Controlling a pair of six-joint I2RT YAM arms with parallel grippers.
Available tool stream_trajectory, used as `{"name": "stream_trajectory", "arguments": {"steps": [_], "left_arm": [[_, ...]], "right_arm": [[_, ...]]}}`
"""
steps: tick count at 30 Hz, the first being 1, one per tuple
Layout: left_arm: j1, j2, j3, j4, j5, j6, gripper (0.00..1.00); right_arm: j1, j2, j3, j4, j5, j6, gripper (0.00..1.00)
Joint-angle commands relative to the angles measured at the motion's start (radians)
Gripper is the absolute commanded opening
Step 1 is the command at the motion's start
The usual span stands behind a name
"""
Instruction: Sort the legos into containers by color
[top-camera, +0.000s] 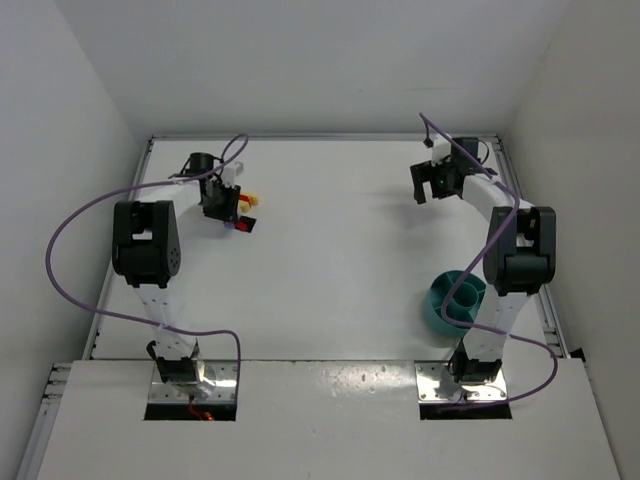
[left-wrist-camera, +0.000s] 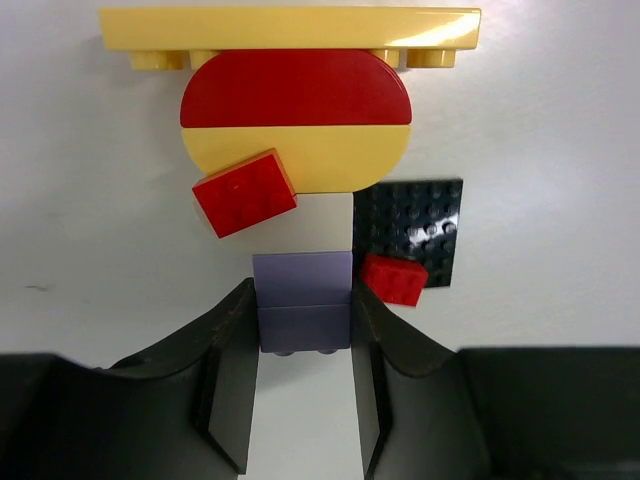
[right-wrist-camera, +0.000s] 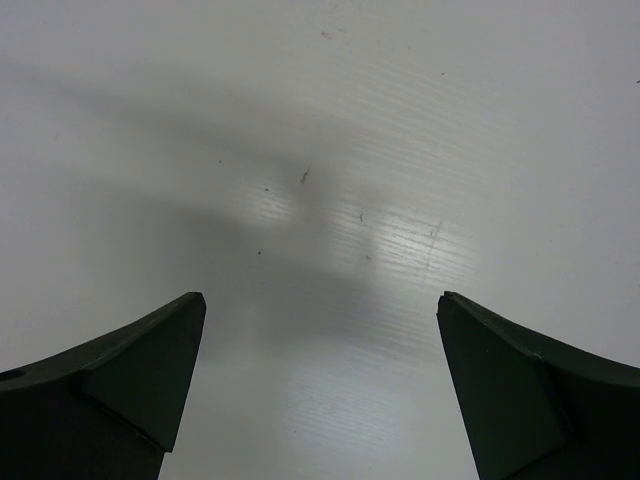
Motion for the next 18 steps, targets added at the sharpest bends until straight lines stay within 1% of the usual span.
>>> {"name": "stream_trajectory", "arguments": {"steps": [1,2,3,7,9,10,11,12,13,14,15,16,17,18], "left_arm": [[-0.008,-0.089,-0.058,0.000,0.147,0.040,0.33],[-0.008,-0.104,-0.068,0.000,0.204,0.055,0.33],[-0.008,-0.136,-0.080,-0.018,0.304,0.083,0.33],[-0.008,-0.184,-0.092,-0.055,0.463,0.106,0.30],[-0.008,-0.195,-0.101,-0.082,0.511,0.129,0.28],[0.001,-0.195,-0.101,-0.107,0.570,0.141,0.27],[0.001,-0.186,-0.101,-0.118,0.607,0.141,0.27],[0.029,-0.164,-0.092,-0.131,0.650,0.141,0.27],[0.040,-0.149,-0.092,-0.159,0.742,0.141,0.26],[0.049,-0.131,-0.083,-0.174,0.782,0.141,0.26],[0.067,-0.092,-0.069,-0.193,0.814,0.141,0.24],[0.076,-0.072,-0.069,-0.235,0.877,0.158,0.23],[0.077,-0.052,-0.057,-0.259,0.905,0.176,0.20],[0.092,-0.022,-0.046,-0.278,0.928,0.199,0.20]], "right_arm": [[0.012,-0.029,-0.016,0.028,-0.030,-0.008,1.00],[0.012,-0.038,-0.017,0.028,-0.030,-0.008,1.00],[0.012,-0.038,-0.027,0.028,-0.030,-0.008,1.00],[0.012,-0.047,-0.036,0.028,-0.048,-0.008,1.00],[0.012,-0.047,-0.047,0.019,-0.057,-0.008,1.00],[0.012,-0.056,-0.047,0.019,-0.057,-0.008,1.00],[0.021,-0.056,-0.047,0.019,-0.057,-0.008,1.00],[0.021,-0.056,-0.047,0.019,-0.068,-0.008,1.00],[0.021,-0.056,-0.047,0.019,-0.068,-0.008,1.00],[0.021,-0.056,-0.047,0.010,-0.068,-0.008,1.00],[0.021,-0.056,-0.047,0.010,-0.077,-0.008,1.00],[0.021,-0.056,-0.047,0.010,-0.077,-0.008,1.00],[0.031,-0.056,-0.047,0.010,-0.089,-0.008,1.00],[0.031,-0.056,-0.047,0.001,-0.090,-0.017,1.00]]}}
